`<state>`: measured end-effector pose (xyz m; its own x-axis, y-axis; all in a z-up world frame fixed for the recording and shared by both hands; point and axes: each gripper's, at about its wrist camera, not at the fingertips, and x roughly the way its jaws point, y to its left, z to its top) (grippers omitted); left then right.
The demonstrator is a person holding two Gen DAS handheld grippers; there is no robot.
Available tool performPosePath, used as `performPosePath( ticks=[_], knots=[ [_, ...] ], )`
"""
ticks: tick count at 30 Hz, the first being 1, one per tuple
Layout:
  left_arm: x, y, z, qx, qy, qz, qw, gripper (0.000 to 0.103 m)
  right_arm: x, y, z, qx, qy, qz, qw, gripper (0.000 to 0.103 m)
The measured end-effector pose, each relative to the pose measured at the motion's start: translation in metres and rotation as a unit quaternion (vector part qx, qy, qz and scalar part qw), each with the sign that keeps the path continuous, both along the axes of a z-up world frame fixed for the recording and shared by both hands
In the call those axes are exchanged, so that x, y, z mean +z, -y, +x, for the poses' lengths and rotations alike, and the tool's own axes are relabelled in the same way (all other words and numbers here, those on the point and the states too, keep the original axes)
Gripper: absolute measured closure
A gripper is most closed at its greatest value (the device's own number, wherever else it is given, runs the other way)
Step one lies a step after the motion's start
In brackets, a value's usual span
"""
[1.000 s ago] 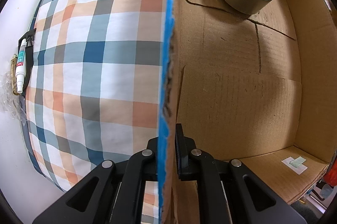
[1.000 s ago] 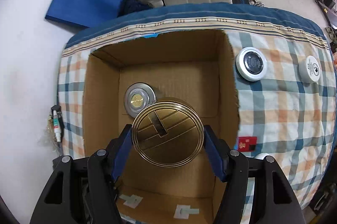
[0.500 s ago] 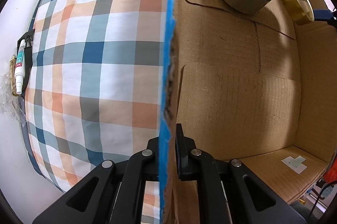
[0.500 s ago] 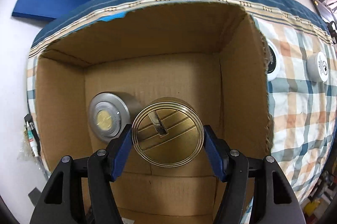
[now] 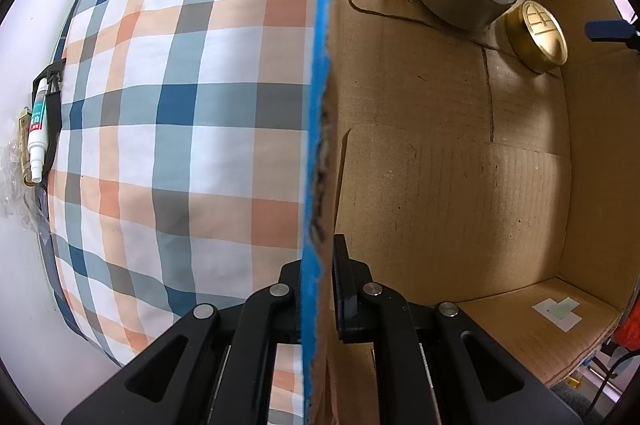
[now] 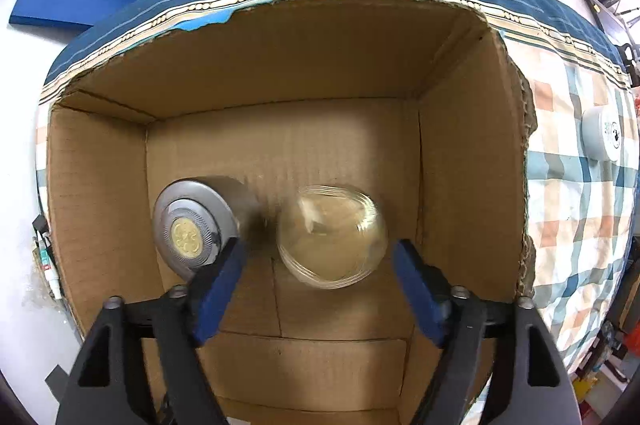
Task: Organize rigid objects
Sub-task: 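Carry the gold tin into the box beside the silver tin, release, then move the right gripper to the black-lid jar and grasp it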
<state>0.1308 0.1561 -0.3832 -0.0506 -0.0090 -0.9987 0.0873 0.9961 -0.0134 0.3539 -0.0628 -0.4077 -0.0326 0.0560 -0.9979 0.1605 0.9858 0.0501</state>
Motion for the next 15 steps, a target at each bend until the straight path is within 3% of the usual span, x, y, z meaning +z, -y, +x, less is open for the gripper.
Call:
performPosePath(
  ticks=[7, 15],
  knots=[
    [0.0, 0.0, 0.0, 0.0, 0.0, -0.001, 1.0, 0.098, 0.022, 0.0, -0.008, 0.016, 0.014, 0.003, 1.0, 0.0],
    [0.001, 0.001, 0.0, -0.004, 0.001, 0.002, 1.0, 0.098, 0.053, -0.013, -0.049, 0.032, 0.031, 0.01, 0.999, 0.0]
  ],
)
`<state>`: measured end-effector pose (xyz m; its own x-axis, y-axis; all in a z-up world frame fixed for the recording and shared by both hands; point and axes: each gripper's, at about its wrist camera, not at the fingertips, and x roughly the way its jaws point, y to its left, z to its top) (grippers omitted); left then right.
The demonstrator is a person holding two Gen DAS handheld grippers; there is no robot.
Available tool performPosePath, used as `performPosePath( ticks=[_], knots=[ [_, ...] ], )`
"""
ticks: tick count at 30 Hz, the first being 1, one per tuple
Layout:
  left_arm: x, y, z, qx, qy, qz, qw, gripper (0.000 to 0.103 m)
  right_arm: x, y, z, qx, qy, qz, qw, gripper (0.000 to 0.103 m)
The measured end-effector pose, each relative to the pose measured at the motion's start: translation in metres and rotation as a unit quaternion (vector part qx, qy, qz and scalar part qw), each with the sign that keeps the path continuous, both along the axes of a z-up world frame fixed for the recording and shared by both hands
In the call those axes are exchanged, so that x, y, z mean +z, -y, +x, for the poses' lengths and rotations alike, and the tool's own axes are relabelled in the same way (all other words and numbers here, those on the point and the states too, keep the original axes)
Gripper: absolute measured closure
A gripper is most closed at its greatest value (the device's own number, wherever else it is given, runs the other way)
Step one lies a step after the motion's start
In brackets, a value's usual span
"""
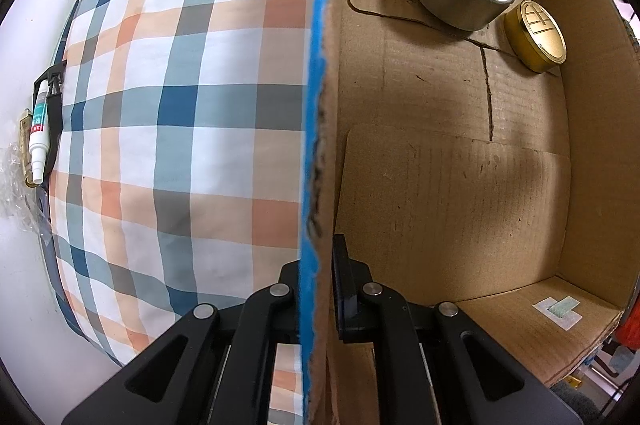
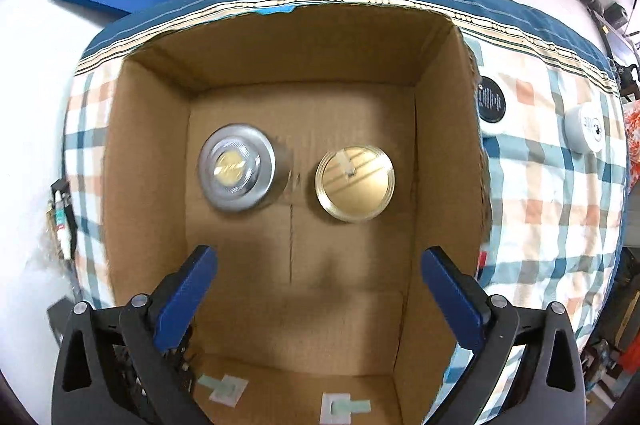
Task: Organize rigid objects
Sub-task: 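Move the right gripper to the black-lid jar and grasp it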
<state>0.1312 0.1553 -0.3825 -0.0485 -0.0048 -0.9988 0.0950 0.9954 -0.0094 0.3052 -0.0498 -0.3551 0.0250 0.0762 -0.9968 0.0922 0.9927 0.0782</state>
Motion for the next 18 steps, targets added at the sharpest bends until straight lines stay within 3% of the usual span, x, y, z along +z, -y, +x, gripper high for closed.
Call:
performPosePath(
  ticks=[12, 18],
  knots=[
    [0.001, 0.003, -0.001, 0.002, 0.0, 0.0, 1.0, 0.098, 0.073, -0.011, -0.056, 0.011, 0.045, 0.036, 0.998, 0.0],
    [0.002, 0.002, -0.001, 0.003, 0.0, 0.001, 1.0, 0.098, 0.095, -0.004, -0.074, 0.006, 0.056, 0.057, 0.997, 0.0]
  ],
)
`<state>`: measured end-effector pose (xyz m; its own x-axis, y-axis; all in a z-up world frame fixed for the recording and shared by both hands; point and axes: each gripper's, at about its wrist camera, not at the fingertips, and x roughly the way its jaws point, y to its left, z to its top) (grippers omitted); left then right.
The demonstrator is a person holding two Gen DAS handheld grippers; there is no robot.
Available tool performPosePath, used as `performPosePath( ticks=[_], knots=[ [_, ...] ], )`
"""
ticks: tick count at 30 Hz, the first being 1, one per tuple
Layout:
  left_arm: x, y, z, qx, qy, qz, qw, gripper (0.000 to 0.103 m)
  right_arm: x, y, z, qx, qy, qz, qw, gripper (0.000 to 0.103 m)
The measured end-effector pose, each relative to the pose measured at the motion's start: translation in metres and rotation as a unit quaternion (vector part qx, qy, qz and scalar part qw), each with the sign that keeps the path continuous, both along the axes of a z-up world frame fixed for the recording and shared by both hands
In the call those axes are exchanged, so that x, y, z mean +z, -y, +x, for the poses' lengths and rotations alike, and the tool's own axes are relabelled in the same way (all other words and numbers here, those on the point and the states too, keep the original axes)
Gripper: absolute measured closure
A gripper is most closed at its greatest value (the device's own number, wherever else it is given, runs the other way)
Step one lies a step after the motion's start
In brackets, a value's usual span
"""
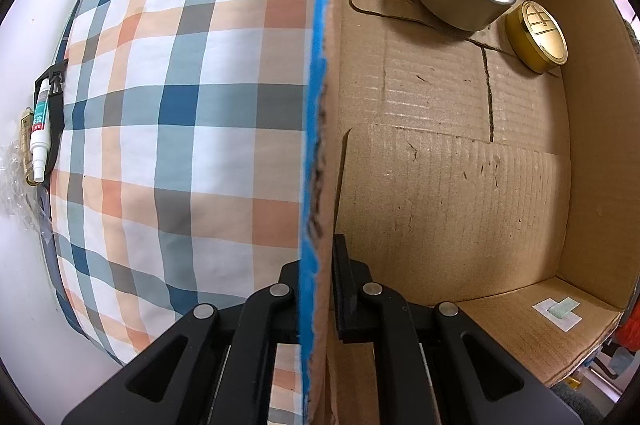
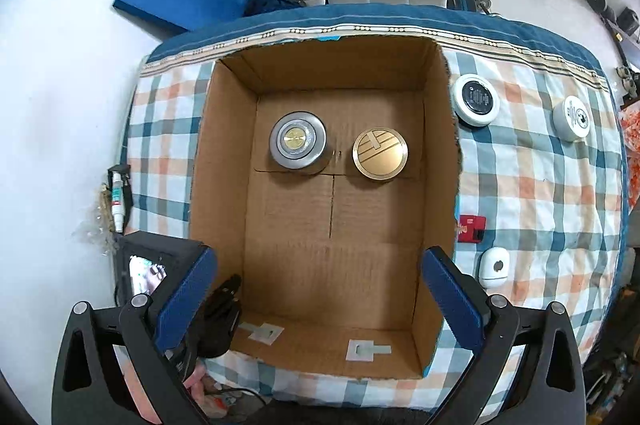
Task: Organize rigid objects
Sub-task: 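Move the right gripper to the black-lid jar and grasp it, then carry the black-lid jar into the box below the silver tin, release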
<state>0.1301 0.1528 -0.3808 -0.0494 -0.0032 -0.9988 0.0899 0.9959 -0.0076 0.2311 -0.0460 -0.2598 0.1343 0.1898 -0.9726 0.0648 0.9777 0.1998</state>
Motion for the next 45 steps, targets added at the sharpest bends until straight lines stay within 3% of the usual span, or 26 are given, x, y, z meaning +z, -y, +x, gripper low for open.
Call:
performPosePath(
  ticks=[9, 17, 22, 31, 38, 40, 45],
  knots=[
    [0.0, -0.001, 0.0, 0.0, -0.003, -0.001, 1.0, 0.098, 0.015, 0.054, -0.001, -0.045, 0.017, 0.009, 0.999, 0.0],
    [-0.003, -0.01, 0.003, 0.008, -0.012, -0.016, 0.9998, 0.098, -0.001, 0.143, 0.024, -0.149, 0.031, 0.026, 0.988, 0.0],
    [-0.006, -0.013, 0.004, 0.005, -0.018, -0.015, 0.9997, 0.098, -0.041, 0.202, 0.056, -0.234, 0.035, 0.038, 0.971, 0.0],
    [-0.017, -0.012, 0.009, 0.013, -0.026, -0.014, 0.9995, 0.098, -0.14, 0.223, 0.12, -0.292, -0.024, 0.073, 0.953, 0.003],
    [-0.019, -0.012, 0.017, 0.02, -0.031, -0.014, 0.9992, 0.099, -0.19, 0.217, 0.151, -0.302, -0.062, 0.076, 0.948, 0.012],
    [-0.019, -0.011, 0.018, 0.021, -0.032, -0.014, 0.9992, 0.099, -0.203, 0.215, 0.158, -0.301, -0.073, 0.065, 0.949, 0.022],
    [-0.02, -0.011, 0.018, 0.023, -0.033, -0.014, 0.9991, 0.099, -0.207, 0.209, 0.161, -0.282, -0.082, 0.043, 0.955, 0.023]
  ],
)
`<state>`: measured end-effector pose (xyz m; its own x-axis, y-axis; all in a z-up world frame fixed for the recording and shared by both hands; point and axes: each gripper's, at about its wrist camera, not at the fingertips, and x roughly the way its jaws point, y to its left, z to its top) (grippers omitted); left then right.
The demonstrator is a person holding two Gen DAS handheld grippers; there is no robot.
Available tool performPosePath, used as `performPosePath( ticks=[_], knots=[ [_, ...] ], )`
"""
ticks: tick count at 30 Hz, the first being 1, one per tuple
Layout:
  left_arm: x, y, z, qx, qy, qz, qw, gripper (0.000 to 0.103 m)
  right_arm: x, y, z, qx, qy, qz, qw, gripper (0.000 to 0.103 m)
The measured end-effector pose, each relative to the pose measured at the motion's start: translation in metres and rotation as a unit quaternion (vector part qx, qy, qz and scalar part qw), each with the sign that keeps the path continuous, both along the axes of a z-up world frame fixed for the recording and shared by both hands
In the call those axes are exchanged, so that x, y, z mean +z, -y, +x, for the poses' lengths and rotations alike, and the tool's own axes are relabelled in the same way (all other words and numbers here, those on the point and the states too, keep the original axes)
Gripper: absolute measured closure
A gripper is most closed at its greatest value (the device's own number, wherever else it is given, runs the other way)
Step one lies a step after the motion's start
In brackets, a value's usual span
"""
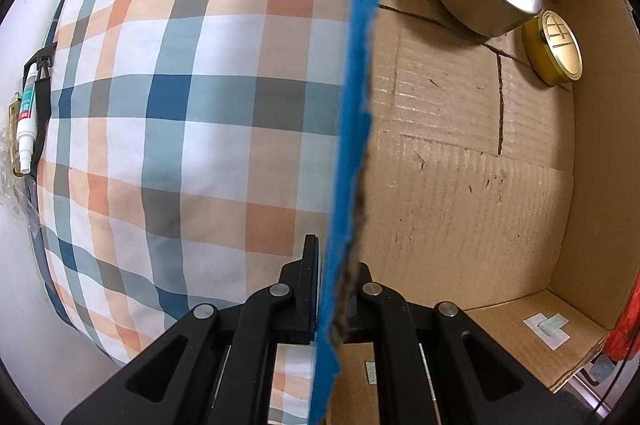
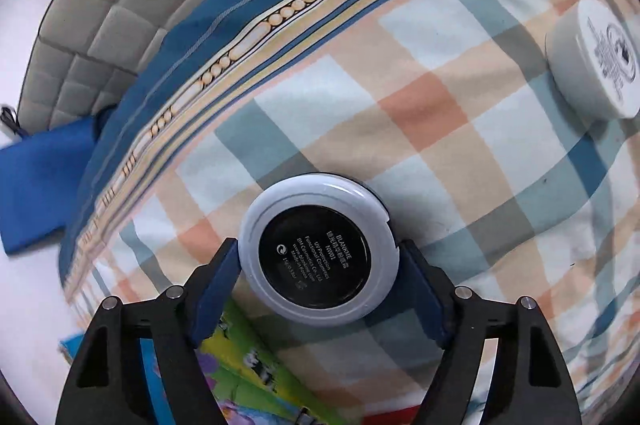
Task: Organize rigid objects
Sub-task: 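Carry the black-lid jar into the box below the silver tin, release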
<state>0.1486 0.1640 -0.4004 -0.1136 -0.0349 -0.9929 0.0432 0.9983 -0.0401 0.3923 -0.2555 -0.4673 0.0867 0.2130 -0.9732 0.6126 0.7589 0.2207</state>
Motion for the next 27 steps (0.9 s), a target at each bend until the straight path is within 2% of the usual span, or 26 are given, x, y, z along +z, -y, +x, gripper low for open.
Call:
performPosePath(
  ticks=[6, 10, 12, 14, 20, 23, 27],
  knots=[
    [0.0, 0.0, -0.002, -0.003, 0.001, -0.001, 1.0, 0.099, -0.001, 0.005, -0.023, 0.061, -0.05, -0.023, 0.997, 0.023],
    [0.001, 0.0, -0.003, -0.004, 0.002, -0.001, 1.0, 0.099, 0.0, 0.012, -0.043, 0.125, -0.08, -0.063, 0.987, 0.023],
    [0.002, 0.001, -0.004, -0.006, 0.003, 0.001, 1.0, 0.099, 0.0, 0.017, -0.049, 0.14, -0.086, -0.072, 0.984, 0.023],
    [0.003, 0.002, -0.004, -0.008, 0.004, 0.002, 1.0, 0.099, -0.002, 0.024, -0.053, 0.133, -0.081, -0.054, 0.986, 0.023],
    [0.005, 0.006, -0.003, -0.01, 0.005, 0.005, 0.9999, 0.099, -0.013, 0.034, -0.057, 0.127, -0.09, -0.04, 0.987, 0.025],
    [0.008, 0.006, -0.003, -0.008, 0.006, 0.002, 0.9999, 0.099, -0.017, 0.041, -0.064, 0.118, -0.086, -0.051, 0.988, 0.025],
    [0.009, 0.003, -0.003, -0.008, 0.006, -0.003, 1.0, 0.099, -0.002, 0.03, -0.069, 0.127, -0.074, -0.069, 0.987, 0.025]
  ],
)
